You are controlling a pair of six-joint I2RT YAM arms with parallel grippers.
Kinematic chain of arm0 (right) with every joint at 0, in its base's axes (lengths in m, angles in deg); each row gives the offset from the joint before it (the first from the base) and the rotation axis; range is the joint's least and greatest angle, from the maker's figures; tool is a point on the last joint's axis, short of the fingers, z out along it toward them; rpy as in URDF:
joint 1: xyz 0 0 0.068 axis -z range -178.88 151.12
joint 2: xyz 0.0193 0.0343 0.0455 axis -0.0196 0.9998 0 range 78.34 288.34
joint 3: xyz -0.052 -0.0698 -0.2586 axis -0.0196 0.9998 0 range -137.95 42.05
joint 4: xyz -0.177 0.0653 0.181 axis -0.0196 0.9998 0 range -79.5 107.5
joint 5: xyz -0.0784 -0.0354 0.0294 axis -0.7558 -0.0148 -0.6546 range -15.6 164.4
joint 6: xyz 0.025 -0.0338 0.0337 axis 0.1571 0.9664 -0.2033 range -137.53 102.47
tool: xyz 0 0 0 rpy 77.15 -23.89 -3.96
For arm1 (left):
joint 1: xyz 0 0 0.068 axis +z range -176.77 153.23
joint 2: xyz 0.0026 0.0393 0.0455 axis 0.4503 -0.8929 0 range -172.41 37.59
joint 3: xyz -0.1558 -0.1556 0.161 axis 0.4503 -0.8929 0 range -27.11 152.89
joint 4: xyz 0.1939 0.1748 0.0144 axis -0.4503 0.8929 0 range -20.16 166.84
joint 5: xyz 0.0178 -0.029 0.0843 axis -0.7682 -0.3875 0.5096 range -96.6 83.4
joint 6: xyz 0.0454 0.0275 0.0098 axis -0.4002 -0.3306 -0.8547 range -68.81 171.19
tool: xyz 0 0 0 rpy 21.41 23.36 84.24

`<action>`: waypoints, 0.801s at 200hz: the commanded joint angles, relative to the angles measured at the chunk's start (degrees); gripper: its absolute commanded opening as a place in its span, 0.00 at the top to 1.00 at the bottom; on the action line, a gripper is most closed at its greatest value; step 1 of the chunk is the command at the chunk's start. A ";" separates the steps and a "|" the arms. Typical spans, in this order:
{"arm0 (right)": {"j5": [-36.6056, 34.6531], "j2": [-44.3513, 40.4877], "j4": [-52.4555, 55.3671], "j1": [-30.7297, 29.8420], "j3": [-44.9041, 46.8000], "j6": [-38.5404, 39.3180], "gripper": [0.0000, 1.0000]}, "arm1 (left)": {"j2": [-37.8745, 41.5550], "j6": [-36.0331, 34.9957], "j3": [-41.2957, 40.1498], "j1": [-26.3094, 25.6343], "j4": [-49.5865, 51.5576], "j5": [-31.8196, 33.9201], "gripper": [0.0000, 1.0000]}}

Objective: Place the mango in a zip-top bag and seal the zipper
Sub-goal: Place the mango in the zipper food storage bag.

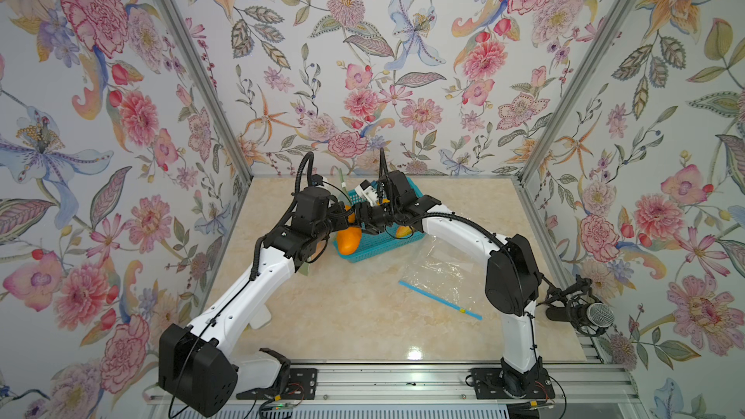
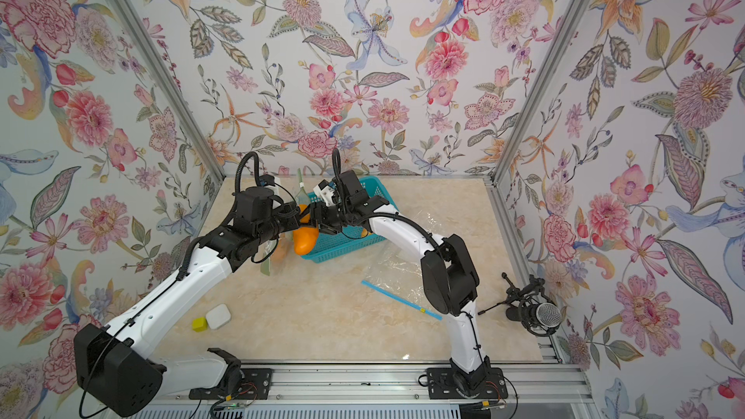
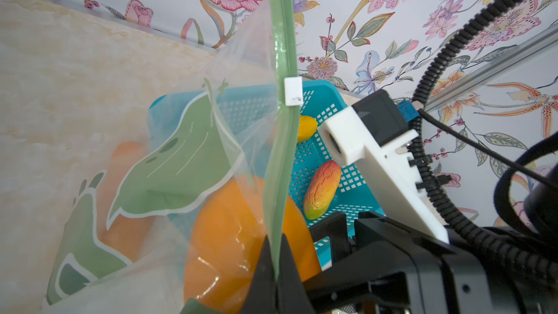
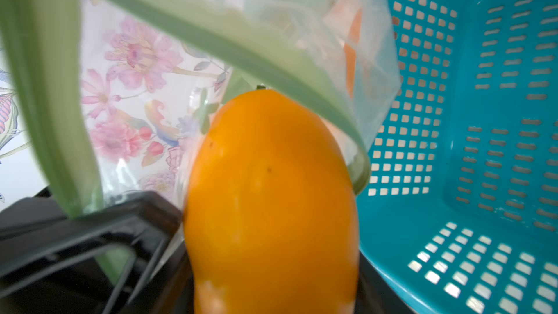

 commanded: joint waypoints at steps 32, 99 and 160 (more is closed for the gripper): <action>1.34 -2.00 -1.02 0.82 -3.22 0.64 0.33 | 0.94 2.17 -1.38 0.51 0.61 -1.33 1.00; 2.04 -4.11 -0.58 1.16 -3.07 1.08 0.33 | -0.21 3.42 1.27 0.51 2.96 -1.55 1.00; 0.75 -2.39 -0.91 0.82 -4.45 0.26 0.74 | 1.28 5.51 0.14 0.51 0.99 -2.53 1.00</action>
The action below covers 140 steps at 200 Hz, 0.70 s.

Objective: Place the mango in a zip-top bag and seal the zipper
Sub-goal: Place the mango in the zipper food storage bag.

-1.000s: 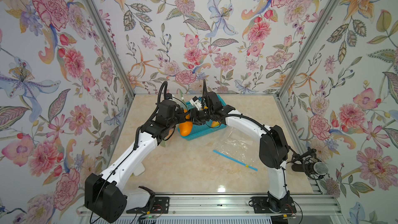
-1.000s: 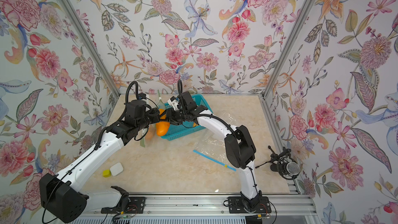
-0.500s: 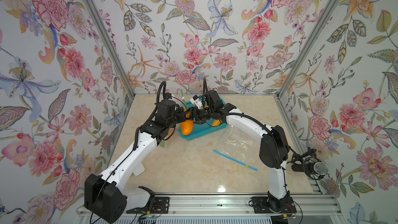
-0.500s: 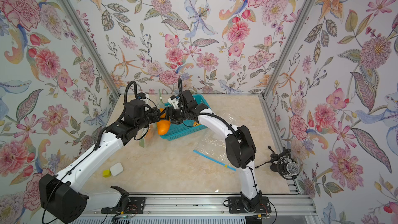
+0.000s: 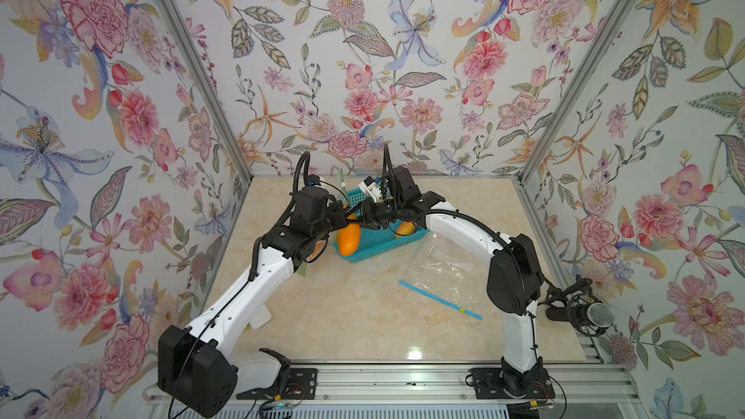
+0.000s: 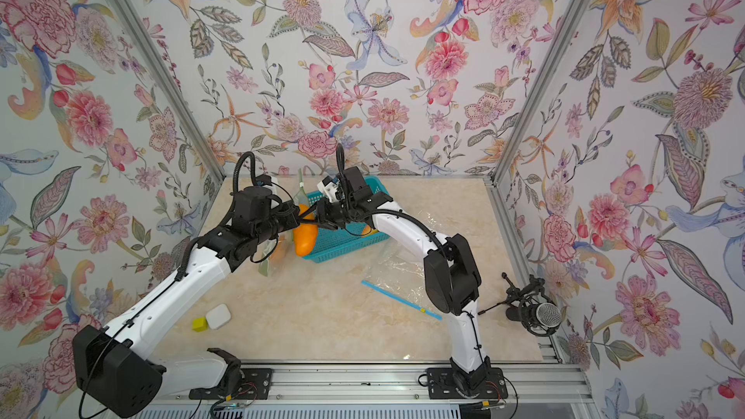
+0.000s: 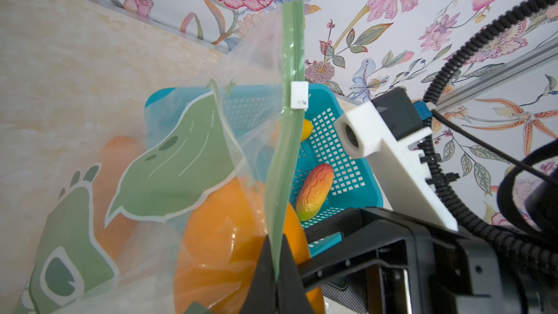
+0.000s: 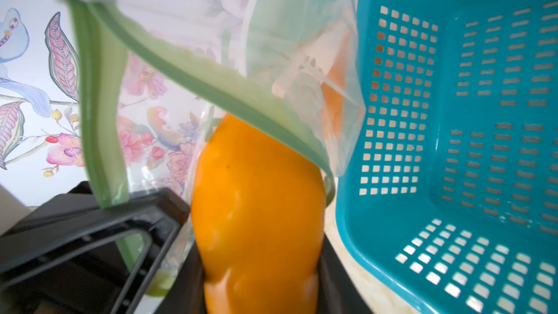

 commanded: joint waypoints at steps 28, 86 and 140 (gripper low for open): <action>-0.96 -1.48 -3.49 -0.65 -6.52 -0.30 0.79 | 0.41 2.30 -0.26 0.03 -0.51 -5.21 1.00; -0.81 3.68 -5.48 -1.38 -13.79 -1.71 0.77 | -0.76 -0.29 3.26 -1.84 0.13 -8.53 1.00; -0.38 -2.04 -5.91 1.24 -7.58 -1.04 0.74 | 3.52 -3.50 1.99 1.49 8.09 1.09 1.00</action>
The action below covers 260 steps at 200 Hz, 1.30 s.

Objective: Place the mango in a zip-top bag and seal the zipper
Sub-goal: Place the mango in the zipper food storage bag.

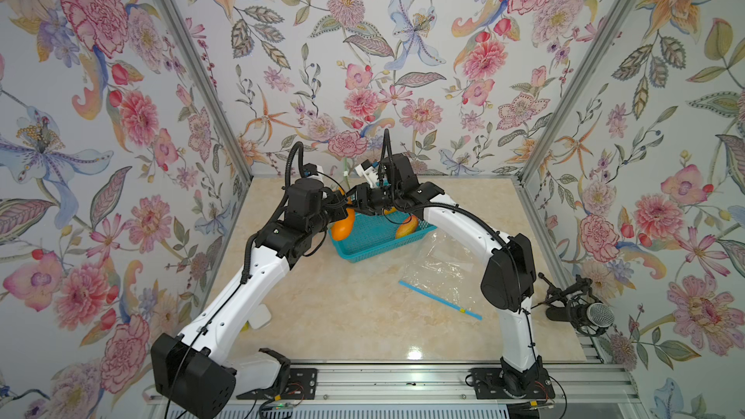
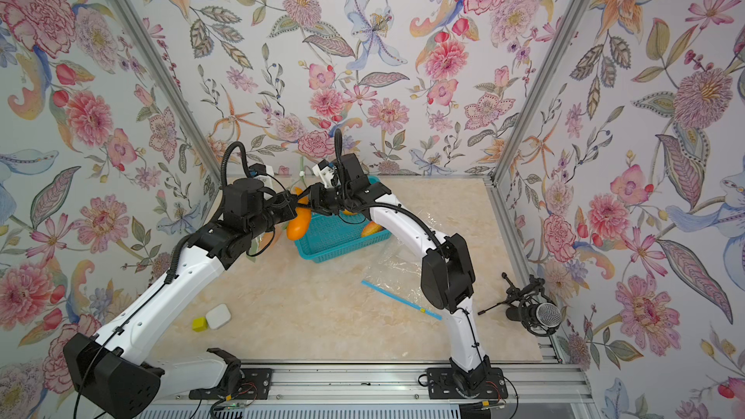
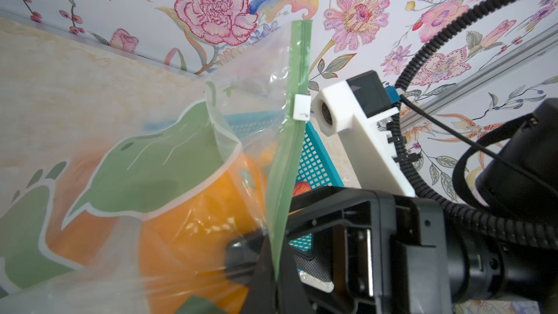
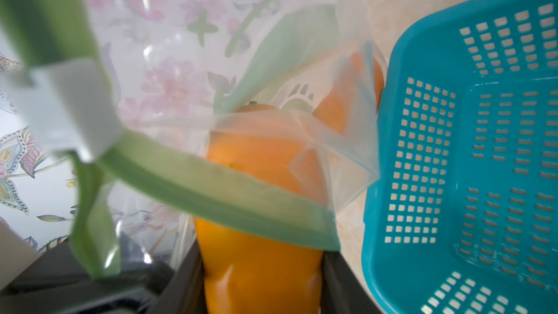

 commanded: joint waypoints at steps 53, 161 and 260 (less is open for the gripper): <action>1.63 0.46 -4.83 -1.90 -1.98 -1.94 0.73 | 0.56 -0.45 -6.40 0.56 -1.18 -7.08 1.00; -6.23 -2.66 -0.25 -2.27 1.89 2.67 0.33 | 2.08 4.01 -7.19 4.40 -0.62 -2.69 1.00; -9.37 -7.37 -0.27 -2.47 9.32 3.27 0.25 | 1.83 10.45 -8.16 7.41 -4.01 -2.73 1.00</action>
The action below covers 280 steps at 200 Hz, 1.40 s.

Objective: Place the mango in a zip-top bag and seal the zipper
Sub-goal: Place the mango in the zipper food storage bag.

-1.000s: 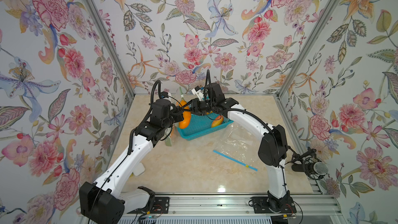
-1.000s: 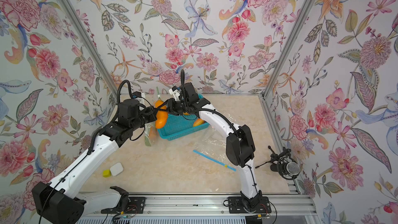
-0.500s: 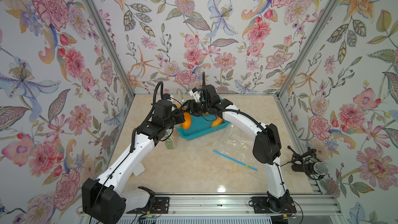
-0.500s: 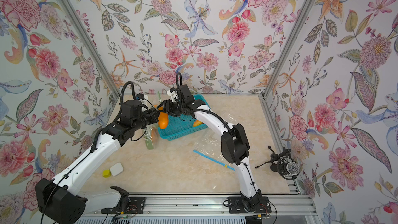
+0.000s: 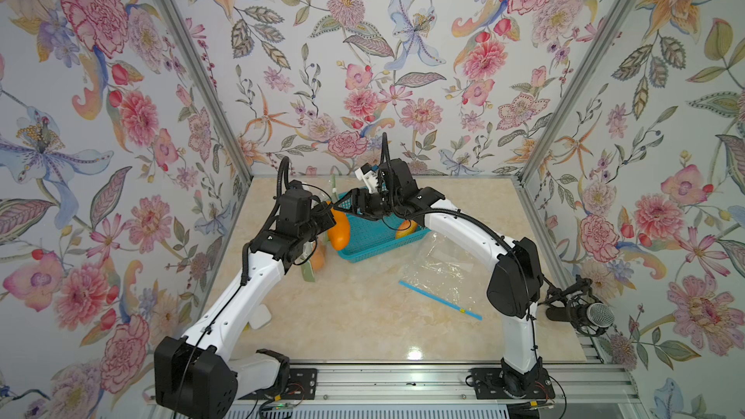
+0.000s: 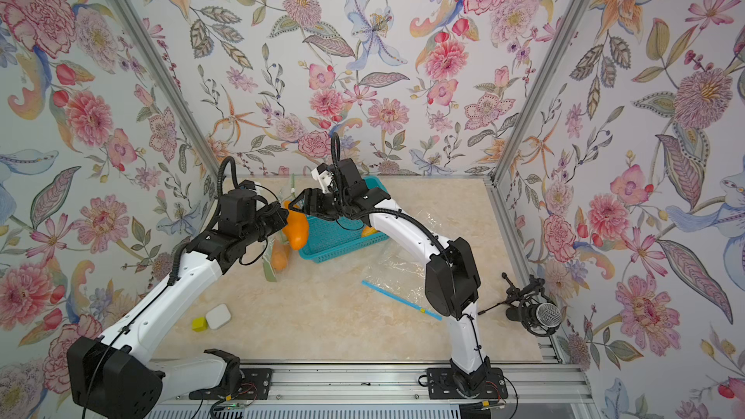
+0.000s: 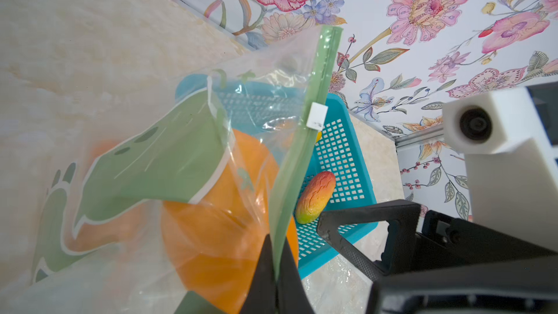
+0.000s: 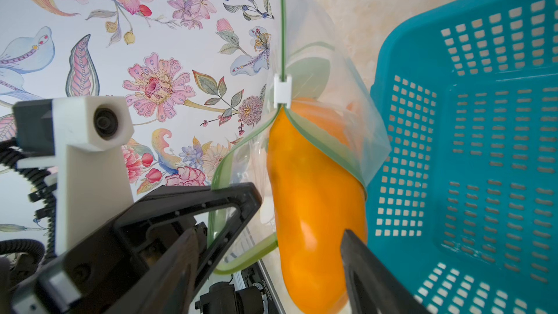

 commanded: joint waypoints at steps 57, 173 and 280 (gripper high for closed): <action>-3.60 -13.22 -8.34 -1.31 21.24 0.77 0.19 | 0.80 2.10 0.30 0.83 -2.11 1.97 1.00; 2.53 -7.13 -20.29 -3.90 21.40 -1.84 0.47 | 2.05 1.26 0.38 0.81 -2.47 0.13 1.00; 2.11 0.32 -16.25 -1.89 6.24 1.39 0.69 | 3.22 2.80 -0.06 0.15 -3.94 -2.38 1.00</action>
